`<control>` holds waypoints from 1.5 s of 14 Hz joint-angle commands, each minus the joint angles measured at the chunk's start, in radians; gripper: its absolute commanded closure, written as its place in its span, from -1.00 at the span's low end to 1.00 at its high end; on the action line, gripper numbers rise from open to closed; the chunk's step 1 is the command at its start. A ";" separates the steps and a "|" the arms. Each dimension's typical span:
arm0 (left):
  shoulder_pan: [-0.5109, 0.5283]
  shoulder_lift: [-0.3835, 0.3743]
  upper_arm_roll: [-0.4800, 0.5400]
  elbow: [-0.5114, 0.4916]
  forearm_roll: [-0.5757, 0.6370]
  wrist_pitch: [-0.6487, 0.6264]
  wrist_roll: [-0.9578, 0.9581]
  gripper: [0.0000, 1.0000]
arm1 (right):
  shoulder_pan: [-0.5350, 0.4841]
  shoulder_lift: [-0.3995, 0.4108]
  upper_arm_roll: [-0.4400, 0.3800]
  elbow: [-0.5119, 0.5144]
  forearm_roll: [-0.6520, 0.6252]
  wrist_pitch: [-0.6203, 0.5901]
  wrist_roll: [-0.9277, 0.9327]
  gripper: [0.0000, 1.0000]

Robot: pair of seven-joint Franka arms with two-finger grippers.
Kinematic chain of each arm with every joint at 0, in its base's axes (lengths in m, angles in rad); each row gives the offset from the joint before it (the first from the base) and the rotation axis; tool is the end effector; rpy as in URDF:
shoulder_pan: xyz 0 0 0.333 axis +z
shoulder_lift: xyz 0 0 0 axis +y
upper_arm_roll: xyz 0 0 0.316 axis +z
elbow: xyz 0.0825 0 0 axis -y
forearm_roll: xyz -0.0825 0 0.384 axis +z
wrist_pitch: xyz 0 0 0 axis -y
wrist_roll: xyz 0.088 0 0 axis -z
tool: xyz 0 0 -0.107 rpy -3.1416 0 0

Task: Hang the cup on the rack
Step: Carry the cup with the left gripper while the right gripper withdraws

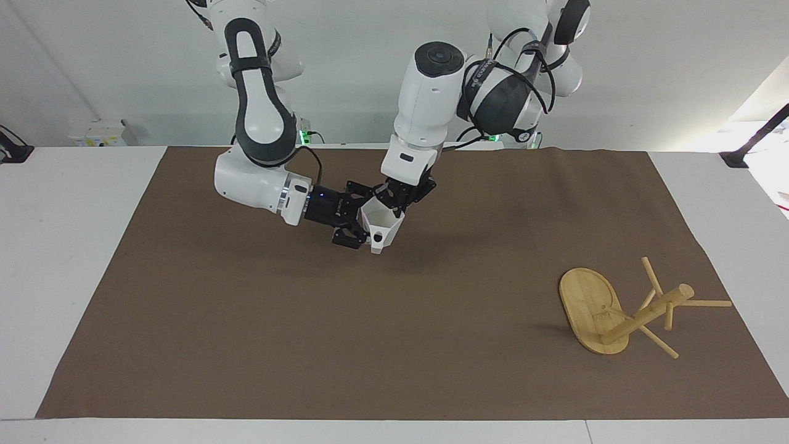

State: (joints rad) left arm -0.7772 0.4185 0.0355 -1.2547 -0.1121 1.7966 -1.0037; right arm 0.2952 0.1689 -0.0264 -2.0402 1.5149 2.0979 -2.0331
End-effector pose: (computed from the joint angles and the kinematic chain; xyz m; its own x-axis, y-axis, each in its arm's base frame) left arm 0.5024 -0.4800 0.5362 0.9623 0.2716 -0.0161 0.2708 -0.9500 0.1552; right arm 0.5604 0.2048 0.3884 0.1336 0.3254 0.9361 0.9821 -0.1699 -0.0811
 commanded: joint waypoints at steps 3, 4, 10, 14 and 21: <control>-0.004 -0.021 0.009 -0.028 -0.011 -0.009 0.013 1.00 | -0.011 -0.020 0.002 -0.012 0.028 -0.021 0.014 -0.99; -0.002 -0.021 0.009 -0.028 -0.011 -0.009 0.011 1.00 | -0.022 -0.025 0.000 -0.018 0.027 -0.054 0.013 -0.99; -0.001 -0.023 0.021 -0.025 0.008 0.001 -0.079 1.00 | -0.230 -0.081 -0.004 -0.080 -0.192 -0.243 -0.067 -0.99; 0.048 -0.189 0.024 -0.281 0.118 0.260 -0.176 1.00 | -0.381 -0.069 -0.004 -0.041 -0.476 -0.311 -0.064 -0.99; 0.286 -0.464 0.017 -0.831 0.109 0.858 -0.073 1.00 | -0.441 -0.077 -0.006 0.099 -1.025 -0.257 0.138 -0.99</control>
State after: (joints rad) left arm -0.5346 0.0383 0.0670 -1.8941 -0.0090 2.4781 -1.0901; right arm -0.1421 0.0962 -0.0461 -1.9994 0.6160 1.8275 -2.0096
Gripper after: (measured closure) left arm 0.965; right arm 0.000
